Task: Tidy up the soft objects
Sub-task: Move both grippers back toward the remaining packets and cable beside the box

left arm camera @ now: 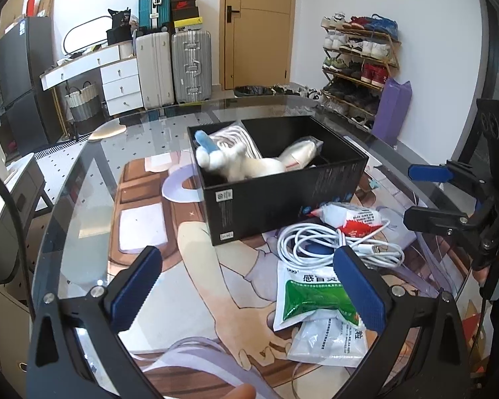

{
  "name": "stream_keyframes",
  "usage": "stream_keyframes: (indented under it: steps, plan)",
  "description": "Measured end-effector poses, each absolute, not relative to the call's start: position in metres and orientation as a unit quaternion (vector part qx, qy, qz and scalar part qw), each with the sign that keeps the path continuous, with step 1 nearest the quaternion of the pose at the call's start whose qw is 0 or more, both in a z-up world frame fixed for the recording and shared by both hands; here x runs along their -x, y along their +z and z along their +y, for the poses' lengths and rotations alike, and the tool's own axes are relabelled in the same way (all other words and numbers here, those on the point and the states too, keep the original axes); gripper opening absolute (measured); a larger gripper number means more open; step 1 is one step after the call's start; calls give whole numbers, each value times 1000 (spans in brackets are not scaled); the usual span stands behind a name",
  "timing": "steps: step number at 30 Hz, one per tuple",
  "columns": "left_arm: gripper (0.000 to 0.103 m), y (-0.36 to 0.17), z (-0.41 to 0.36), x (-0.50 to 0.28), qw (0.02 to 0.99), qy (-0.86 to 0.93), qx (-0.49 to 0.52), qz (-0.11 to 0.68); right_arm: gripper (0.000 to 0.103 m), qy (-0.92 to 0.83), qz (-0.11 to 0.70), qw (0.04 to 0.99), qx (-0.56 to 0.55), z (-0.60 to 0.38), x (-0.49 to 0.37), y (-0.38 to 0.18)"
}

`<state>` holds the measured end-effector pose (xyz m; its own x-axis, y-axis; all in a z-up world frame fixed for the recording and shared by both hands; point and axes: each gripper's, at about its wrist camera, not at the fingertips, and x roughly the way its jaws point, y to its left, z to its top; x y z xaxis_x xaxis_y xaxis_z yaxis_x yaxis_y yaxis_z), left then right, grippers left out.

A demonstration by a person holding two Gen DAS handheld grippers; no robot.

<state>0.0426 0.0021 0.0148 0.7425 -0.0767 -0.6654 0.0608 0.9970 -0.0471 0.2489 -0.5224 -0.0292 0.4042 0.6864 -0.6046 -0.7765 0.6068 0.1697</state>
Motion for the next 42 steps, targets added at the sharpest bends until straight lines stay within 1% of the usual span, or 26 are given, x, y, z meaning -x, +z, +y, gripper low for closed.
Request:
stream_keyframes:
  steps: [22, 42]
  plan:
    - [103, -2, -27, -43, 912, -86, -18, 401, 102, 446, 347, 822, 70, -516, -251, -37]
    - [103, -27, -31, -48, 887, -118, 23, 445, 102, 440, 355, 822, 69, -517, -254, -42]
